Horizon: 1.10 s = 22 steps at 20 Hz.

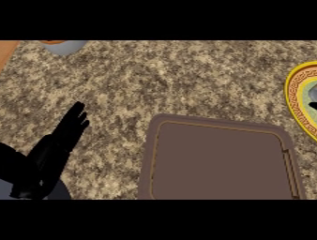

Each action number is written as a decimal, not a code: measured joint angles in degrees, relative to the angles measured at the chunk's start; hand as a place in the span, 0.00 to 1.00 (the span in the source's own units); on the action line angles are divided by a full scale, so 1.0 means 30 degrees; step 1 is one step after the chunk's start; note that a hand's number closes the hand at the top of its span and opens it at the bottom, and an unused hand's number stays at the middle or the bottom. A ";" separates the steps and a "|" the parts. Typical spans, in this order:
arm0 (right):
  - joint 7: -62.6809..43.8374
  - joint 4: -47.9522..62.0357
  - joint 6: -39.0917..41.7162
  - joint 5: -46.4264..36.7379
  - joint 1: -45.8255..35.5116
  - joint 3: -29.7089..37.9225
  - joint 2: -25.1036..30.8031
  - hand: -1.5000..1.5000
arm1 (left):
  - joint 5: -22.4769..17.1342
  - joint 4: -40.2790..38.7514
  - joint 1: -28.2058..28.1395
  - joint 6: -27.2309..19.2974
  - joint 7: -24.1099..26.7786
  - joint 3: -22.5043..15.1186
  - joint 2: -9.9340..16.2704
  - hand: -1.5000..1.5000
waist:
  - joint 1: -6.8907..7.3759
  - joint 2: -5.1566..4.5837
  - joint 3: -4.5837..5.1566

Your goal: Pick the can from the tray and place it in the plate

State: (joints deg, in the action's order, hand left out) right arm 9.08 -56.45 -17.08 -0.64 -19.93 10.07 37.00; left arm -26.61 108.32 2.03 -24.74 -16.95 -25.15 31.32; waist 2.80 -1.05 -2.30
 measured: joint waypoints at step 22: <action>0.8046 0.8267 1.3087 0.4995 0.1232 0.4597 0.3682 0.00 | -0.0465 -0.1202 0.0174 -0.0205 0.0561 0.0324 -0.0415 0.50 | -0.0983 0.0476 0.0135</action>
State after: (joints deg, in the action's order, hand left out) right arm 33.22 -31.65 22.18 14.35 -16.23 23.86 48.05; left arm -28.00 104.71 2.55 -25.35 -15.27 -24.18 30.07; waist -0.15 0.38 -1.90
